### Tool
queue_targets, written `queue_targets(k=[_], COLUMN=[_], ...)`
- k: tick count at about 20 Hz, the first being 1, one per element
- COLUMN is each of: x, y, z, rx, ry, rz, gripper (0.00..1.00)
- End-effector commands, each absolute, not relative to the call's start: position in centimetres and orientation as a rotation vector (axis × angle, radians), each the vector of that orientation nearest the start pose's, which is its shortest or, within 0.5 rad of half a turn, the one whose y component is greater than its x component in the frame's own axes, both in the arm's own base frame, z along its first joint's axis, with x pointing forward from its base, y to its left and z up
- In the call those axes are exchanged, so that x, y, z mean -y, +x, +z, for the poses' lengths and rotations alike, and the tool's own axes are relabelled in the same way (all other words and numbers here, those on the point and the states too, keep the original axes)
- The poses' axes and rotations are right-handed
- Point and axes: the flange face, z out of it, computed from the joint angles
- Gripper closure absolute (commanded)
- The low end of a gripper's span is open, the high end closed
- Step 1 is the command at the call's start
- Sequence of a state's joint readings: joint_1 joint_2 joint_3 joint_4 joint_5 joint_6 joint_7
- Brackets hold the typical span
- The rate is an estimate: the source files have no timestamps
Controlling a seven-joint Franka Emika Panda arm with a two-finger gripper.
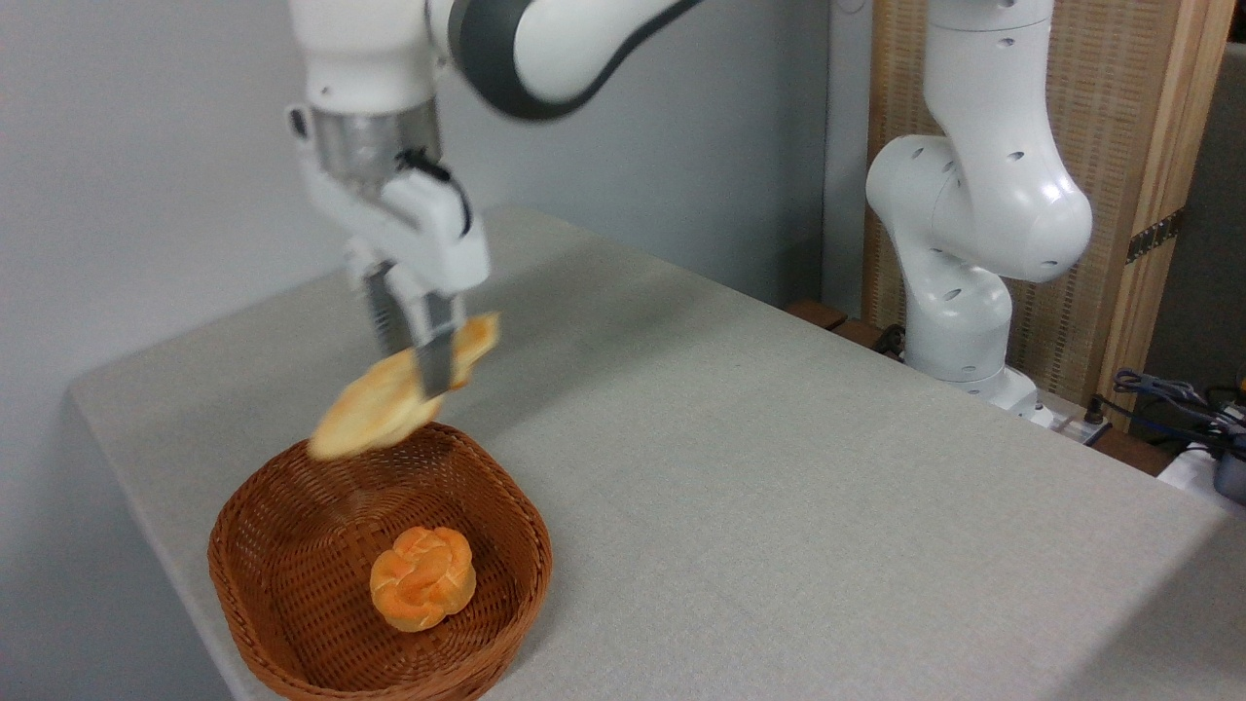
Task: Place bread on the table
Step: 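Lift the bread roll out of the basket and carry it over the table, then lower the bread roll and open the gripper to release it on the table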
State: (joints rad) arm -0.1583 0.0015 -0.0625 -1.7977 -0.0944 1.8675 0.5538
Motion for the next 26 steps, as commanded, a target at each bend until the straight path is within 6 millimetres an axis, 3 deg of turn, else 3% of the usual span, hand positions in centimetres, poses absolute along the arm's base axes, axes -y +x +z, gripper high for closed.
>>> queue_targets(k=[1,3,4,5,6,10,26], x=[12.5,12.1,12.1,12.3,12.5,12.3,12.2], y=[50.6,48.9,48.4,48.2,48.2,48.1,48.2], z=[55.6,54.8,53.7,52.8,52.0,50.7,51.1], rx=[-1.443,-1.460,-1.464,-1.466,-1.463,-1.463,-1.454], ry=[-2.934,-2.920,-2.913,-2.888,-2.856,-2.836,-2.838], rz=[0.112,0.166,0.209,0.244,0.274,0.314,0.300], gripper=[0.58,0.53,0.40,0.14,0.01,0.00,0.00])
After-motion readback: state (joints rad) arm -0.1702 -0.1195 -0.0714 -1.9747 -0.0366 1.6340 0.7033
